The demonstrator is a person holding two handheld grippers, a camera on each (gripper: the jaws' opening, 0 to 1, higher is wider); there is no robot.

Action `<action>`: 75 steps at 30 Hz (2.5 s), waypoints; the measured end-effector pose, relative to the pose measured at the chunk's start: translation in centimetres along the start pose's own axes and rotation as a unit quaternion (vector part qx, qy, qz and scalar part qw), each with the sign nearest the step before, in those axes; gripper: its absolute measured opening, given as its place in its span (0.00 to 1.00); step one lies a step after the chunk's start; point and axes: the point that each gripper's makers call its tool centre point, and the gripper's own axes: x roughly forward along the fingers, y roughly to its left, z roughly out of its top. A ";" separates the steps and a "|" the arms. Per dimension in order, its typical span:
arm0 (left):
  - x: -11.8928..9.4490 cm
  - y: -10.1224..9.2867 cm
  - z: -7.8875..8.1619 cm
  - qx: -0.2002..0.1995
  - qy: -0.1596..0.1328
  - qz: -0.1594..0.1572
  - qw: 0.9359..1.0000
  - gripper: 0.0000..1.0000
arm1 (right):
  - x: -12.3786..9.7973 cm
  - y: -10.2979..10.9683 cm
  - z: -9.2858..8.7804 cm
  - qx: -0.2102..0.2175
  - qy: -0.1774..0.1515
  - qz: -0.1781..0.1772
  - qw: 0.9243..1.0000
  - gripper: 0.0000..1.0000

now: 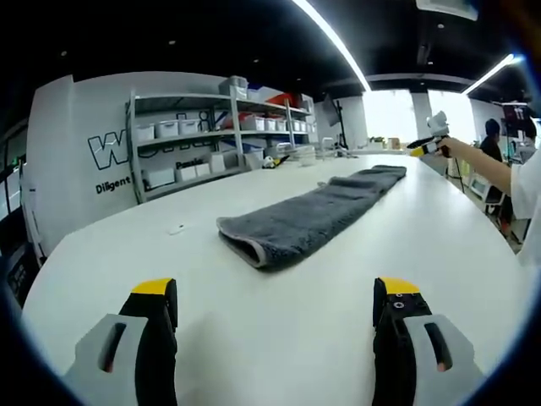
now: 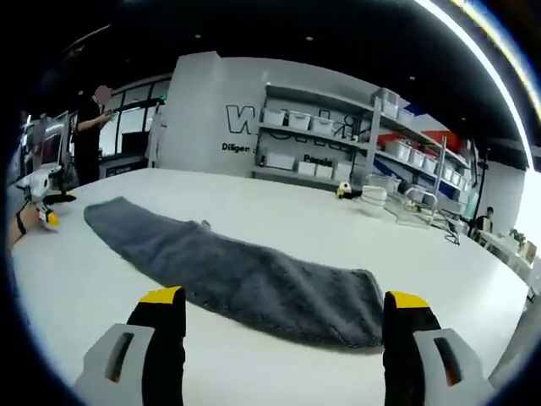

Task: Open the folded towel by lifting each exposed corner and separating the folded layers until the towel lies flat within the target outline without major curled edges

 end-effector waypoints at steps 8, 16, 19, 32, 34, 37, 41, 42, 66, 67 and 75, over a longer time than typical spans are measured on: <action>-0.1 -0.3 0.1 0.002 -0.003 -0.002 1.000 0.95 | -1.1 0.4 -4.3 -0.033 0.056 0.004 0.998 0.99; 0.0 -0.3 -0.2 0.001 0.002 -0.001 1.000 0.95 | -1.5 -0.1 -5.3 -0.003 0.047 0.005 0.999 0.99; 0.0 -0.3 -0.5 0.001 0.005 0.000 1.000 0.95 | -1.4 -0.4 -5.5 0.025 0.037 0.001 0.999 0.99; 0.2 0.5 -0.5 0.000 0.008 -0.001 1.000 0.95 | -0.5 -4.2 -6.6 0.194 0.012 -0.032 0.980 0.97; 0.2 0.5 -0.5 0.000 0.009 -0.002 1.000 0.95 | -0.4 -4.1 -6.0 0.238 -0.011 -0.018 0.971 0.93; 0.3 0.6 -0.5 0.001 0.011 -0.004 1.000 0.95 | -0.4 -3.9 -6.0 0.279 -0.020 -0.011 0.960 0.80; 0.4 0.6 -0.6 0.003 0.013 -0.007 1.000 0.95 | 0.2 -5.3 -5.3 0.333 -0.043 -0.006 0.942 0.74; 0.4 0.6 -0.6 0.004 0.013 -0.008 1.000 0.95 | 0.3 -5.2 -5.2 0.337 -0.041 -0.008 0.941 0.76; 0.7 1.1 -0.6 0.007 0.018 -0.012 1.000 0.95 | 2.9 -10.3 -6.2 0.439 -0.052 -0.060 0.895 0.69; 0.7 1.1 -0.6 0.008 0.019 -0.012 1.000 0.95 | 3.2 -11.2 -6.3 0.443 -0.053 -0.064 0.893 0.65; 1.0 1.1 -1.0 0.010 0.025 -0.015 1.000 0.95 | 4.2 -11.7 -7.3 0.439 -0.049 -0.091 0.892 0.40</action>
